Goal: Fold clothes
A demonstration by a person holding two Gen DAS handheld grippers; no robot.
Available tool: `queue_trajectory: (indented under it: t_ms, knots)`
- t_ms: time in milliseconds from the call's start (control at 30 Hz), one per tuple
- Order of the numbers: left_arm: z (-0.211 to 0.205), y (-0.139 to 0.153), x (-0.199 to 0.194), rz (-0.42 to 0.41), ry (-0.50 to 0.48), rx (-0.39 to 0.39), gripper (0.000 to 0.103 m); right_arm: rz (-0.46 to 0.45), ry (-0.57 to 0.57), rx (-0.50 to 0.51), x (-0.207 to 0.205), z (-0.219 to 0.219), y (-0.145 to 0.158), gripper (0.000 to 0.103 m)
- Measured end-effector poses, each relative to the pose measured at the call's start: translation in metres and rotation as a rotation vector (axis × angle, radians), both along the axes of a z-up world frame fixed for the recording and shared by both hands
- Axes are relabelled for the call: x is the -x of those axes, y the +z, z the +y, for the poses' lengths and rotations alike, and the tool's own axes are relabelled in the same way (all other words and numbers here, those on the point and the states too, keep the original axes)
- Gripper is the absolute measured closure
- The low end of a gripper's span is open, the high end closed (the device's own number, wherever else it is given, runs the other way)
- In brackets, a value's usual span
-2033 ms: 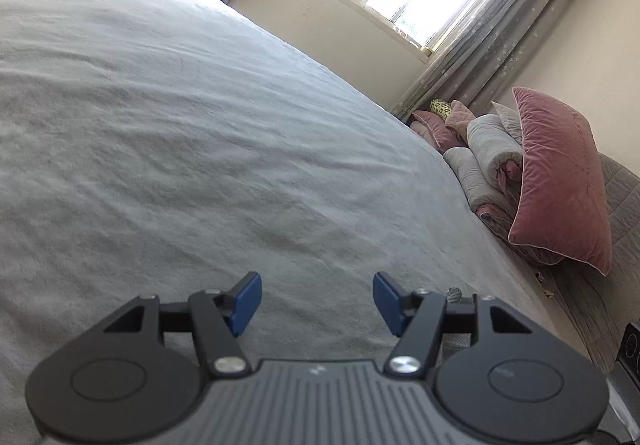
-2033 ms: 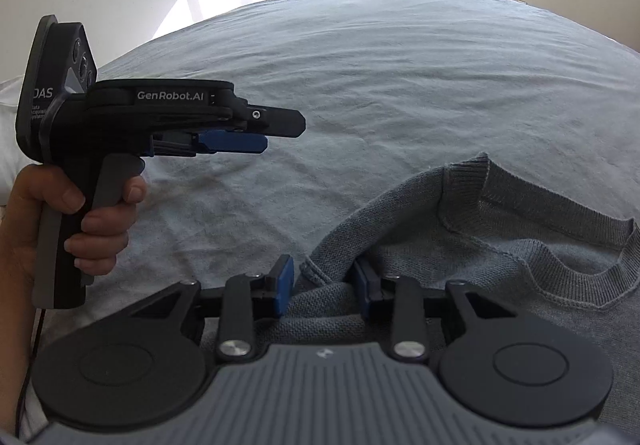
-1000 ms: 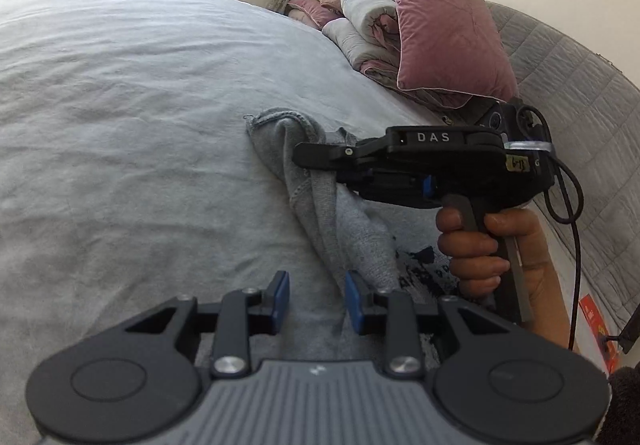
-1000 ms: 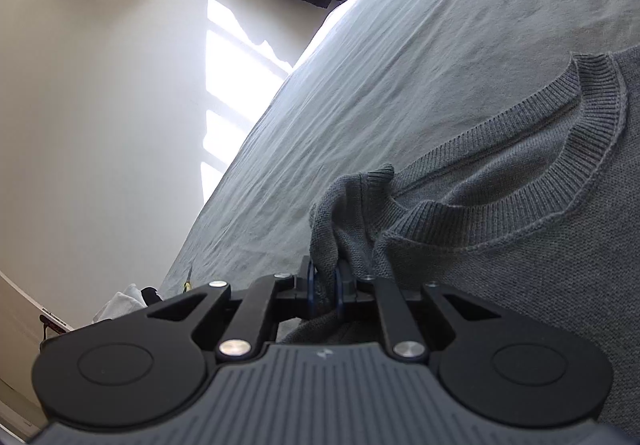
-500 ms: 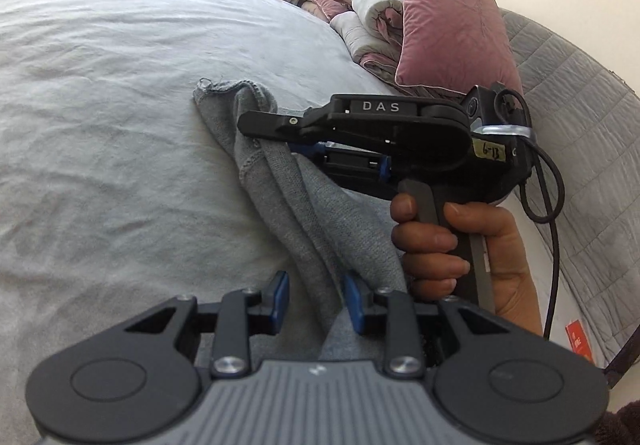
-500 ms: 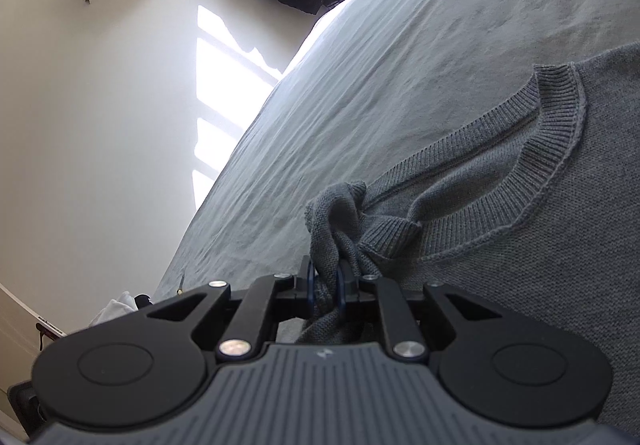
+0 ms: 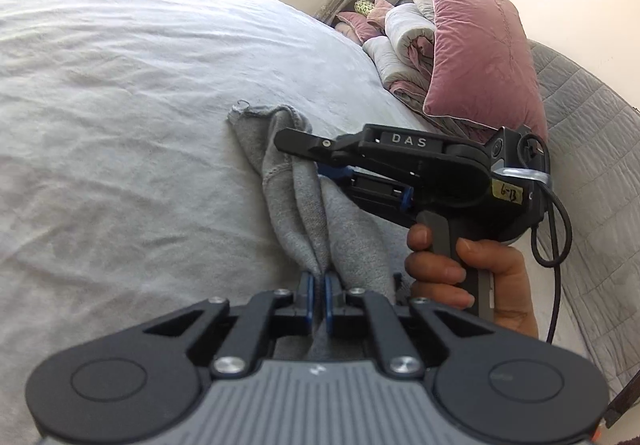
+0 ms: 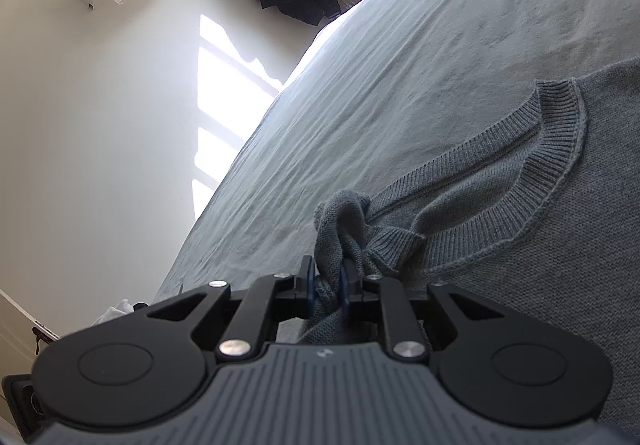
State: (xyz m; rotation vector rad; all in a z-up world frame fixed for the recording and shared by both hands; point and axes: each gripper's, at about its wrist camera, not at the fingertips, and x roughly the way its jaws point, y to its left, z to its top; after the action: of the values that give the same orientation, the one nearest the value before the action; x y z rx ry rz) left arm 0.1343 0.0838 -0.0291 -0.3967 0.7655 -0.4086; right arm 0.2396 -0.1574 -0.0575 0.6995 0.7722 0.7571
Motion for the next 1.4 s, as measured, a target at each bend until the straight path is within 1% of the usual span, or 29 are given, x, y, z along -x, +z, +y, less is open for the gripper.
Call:
queue_trajectory:
  t_ms: [133,300,367,500,567,633,667,700,767,800,867,933,967,1000,1033,1067,1100,1167,1233,1267,1300,1400]
  knots:
    - [0.029,0.011,0.003,-0.036,0.112,-0.091,0.098,-0.016,-0.004,-0.029,-0.001,0.008,0.001,0.084]
    - [0.058,0.023,-0.003,-0.081,0.222,-0.222,0.098,-0.062,0.019,-0.073,0.002,0.026,0.005,0.084]
    - [0.065,0.024,-0.011,-0.088,0.249,-0.271,0.098,-0.081,0.032,-0.083,0.004,0.033,0.007,0.084]
    - [0.079,0.024,-0.029,-0.087,0.296,-0.356,0.098,-0.102,0.057,-0.061,0.004,0.040,0.006,0.082]
    - [0.086,0.024,-0.039,-0.087,0.319,-0.399,0.098,-0.101,0.059,-0.049,0.003,0.041,0.006,0.074]
    - [0.093,0.024,-0.048,-0.087,0.342,-0.442,0.098,-0.109,0.044,-0.031,0.002,0.038,0.006,0.069]
    - [0.097,0.024,-0.053,-0.087,0.354,-0.463,0.100,-0.112,0.039,-0.028,0.001,0.037,0.006,0.067]
    - [0.100,0.024,-0.057,-0.087,0.366,-0.485,0.103,-0.113,0.037,-0.027,0.001,0.036,0.005,0.066]
    - [0.107,0.024,-0.067,-0.086,0.389,-0.527,0.103,-0.112,0.038,-0.024,0.000,0.035,0.004,0.065]
    - [0.112,0.023,-0.070,-0.076,0.402,-0.524,0.103,-0.111,0.040,-0.021,-0.001,0.036,0.004,0.064]
    - [0.123,0.021,-0.074,-0.039,0.428,-0.461,0.103,-0.107,0.048,-0.005,-0.001,0.039,0.003,0.064]
    - [0.131,0.020,-0.067,-0.013,0.432,-0.389,0.100,-0.105,0.052,0.009,-0.001,0.041,0.003,0.064]
    - [0.135,0.020,-0.062,0.000,0.432,-0.355,0.094,-0.104,0.053,0.016,-0.001,0.042,0.002,0.064]
    - [0.138,0.020,-0.058,0.013,0.432,-0.321,0.085,-0.102,0.055,0.016,-0.001,0.042,0.002,0.064]
    - [0.142,0.019,-0.054,0.029,0.436,-0.292,0.079,-0.101,0.055,0.015,-0.001,0.041,0.001,0.063]
    - [0.145,0.018,-0.049,0.049,0.444,-0.267,0.069,-0.101,0.055,0.017,-0.001,0.041,0.001,0.063]
    - [0.150,0.017,-0.044,0.069,0.457,-0.245,0.065,-0.102,0.054,0.018,0.000,0.042,0.002,0.063]
    - [0.158,0.015,-0.034,0.110,0.496,-0.211,0.065,-0.103,0.057,0.019,0.001,0.042,0.002,0.062]
    - [0.164,0.015,-0.022,0.144,0.549,-0.195,0.062,-0.106,0.060,0.022,0.002,0.041,0.003,0.062]
    - [0.168,0.015,-0.016,0.161,0.575,-0.187,0.057,-0.109,0.060,0.022,0.003,0.040,0.003,0.061]
    - [0.171,0.014,-0.010,0.178,0.601,-0.179,0.054,-0.111,0.060,0.021,0.003,0.041,0.004,0.061]
    - [0.175,0.011,0.003,0.217,0.627,-0.114,0.054,-0.110,0.058,0.020,0.002,0.041,0.004,0.060]
